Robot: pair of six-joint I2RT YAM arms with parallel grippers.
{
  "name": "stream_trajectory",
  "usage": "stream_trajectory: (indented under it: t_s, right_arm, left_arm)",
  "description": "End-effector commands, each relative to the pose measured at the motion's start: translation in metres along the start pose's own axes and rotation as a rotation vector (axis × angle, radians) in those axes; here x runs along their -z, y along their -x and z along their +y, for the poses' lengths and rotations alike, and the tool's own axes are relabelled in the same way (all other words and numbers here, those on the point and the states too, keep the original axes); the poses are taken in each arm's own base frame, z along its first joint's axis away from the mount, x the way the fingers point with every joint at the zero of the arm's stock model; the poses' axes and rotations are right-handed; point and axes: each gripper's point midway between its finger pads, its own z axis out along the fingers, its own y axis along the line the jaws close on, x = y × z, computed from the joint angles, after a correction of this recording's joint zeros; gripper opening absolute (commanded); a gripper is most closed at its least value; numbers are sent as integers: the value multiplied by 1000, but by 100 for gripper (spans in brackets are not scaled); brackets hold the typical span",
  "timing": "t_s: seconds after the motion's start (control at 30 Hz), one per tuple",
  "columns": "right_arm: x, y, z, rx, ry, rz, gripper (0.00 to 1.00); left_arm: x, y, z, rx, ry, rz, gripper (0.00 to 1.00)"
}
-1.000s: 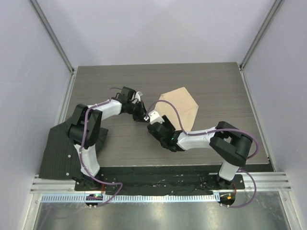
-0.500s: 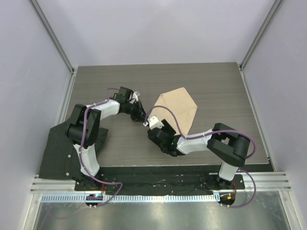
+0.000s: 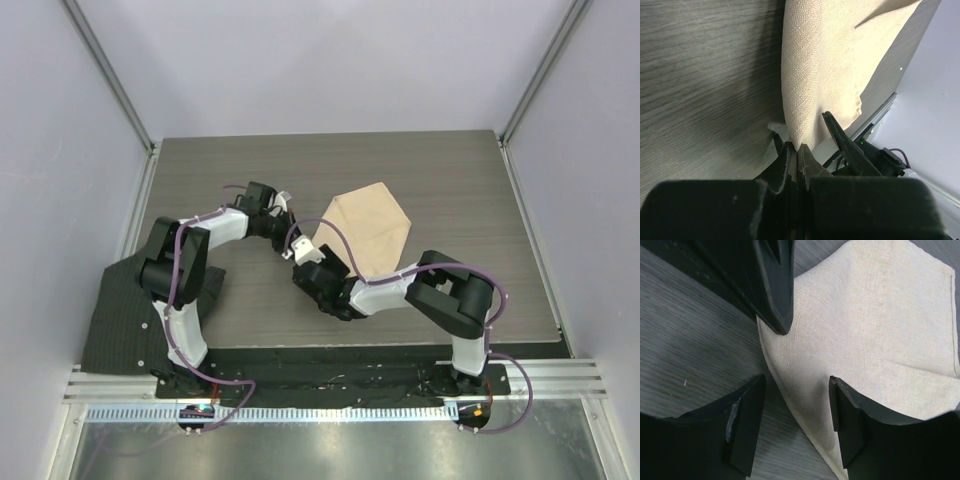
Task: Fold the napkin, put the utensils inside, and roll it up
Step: Roll the napkin with the utensil
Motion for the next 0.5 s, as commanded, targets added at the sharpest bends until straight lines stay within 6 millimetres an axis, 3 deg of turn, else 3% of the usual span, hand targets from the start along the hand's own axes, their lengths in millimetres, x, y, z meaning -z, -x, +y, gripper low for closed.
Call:
stream_trajectory:
  t_s: [0.0, 0.47]
  right_arm:
    - [1, 13, -14, -14, -95, -23, 59]
    - [16, -25, -40, 5, -177, 37, 45]
  left_arm:
    - [10, 6, -10, -17, -52, -16, 0]
    - [13, 12, -8, -3, -66, -34, 0]
